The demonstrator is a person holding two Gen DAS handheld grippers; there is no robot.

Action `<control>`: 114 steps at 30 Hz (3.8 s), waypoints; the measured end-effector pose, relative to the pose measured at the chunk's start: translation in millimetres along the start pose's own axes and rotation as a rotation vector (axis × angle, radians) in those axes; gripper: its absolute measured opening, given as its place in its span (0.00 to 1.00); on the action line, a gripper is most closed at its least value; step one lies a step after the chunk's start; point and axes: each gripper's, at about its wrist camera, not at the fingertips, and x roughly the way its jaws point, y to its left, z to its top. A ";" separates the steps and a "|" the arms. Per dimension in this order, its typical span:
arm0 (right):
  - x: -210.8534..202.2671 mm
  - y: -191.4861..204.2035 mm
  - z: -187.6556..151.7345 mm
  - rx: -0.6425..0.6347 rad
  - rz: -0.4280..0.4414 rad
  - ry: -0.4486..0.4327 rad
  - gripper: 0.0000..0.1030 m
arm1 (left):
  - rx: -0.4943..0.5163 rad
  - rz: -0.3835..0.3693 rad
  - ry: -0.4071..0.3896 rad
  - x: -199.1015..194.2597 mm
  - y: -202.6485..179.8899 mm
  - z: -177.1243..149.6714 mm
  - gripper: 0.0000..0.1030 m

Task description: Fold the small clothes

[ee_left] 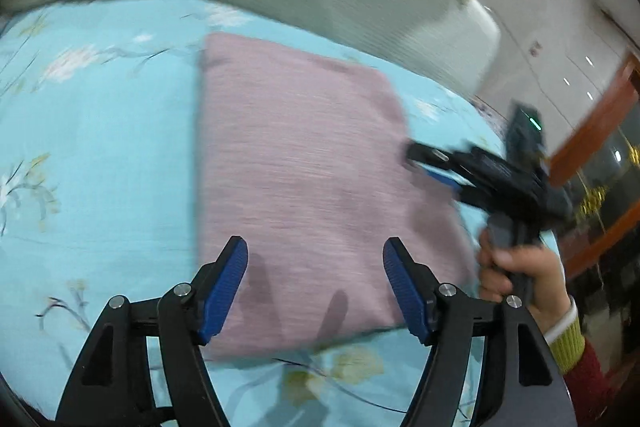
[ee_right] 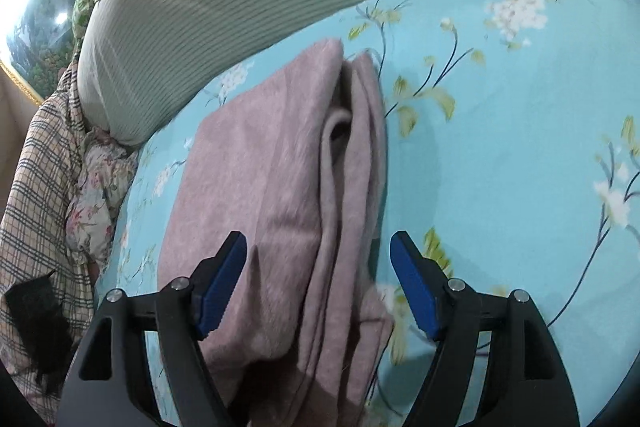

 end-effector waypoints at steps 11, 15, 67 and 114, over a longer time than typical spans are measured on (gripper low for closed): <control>29.4 -16.9 9.7 0.058 0.122 0.053 0.73 | -0.144 -0.094 0.124 76.0 61.8 38.1 0.71; 40.4 -16.1 10.8 0.071 0.124 0.074 0.46 | -0.142 -0.148 0.128 91.4 62.9 44.2 0.73; 83.5 176.4 -40.3 -0.175 0.176 0.114 0.11 | -0.065 0.069 -0.129 -148.0 116.1 -79.3 0.47; -17.4 127.2 -142.0 -0.146 0.025 0.099 0.18 | 0.139 0.118 0.049 -147.5 76.1 -164.4 0.38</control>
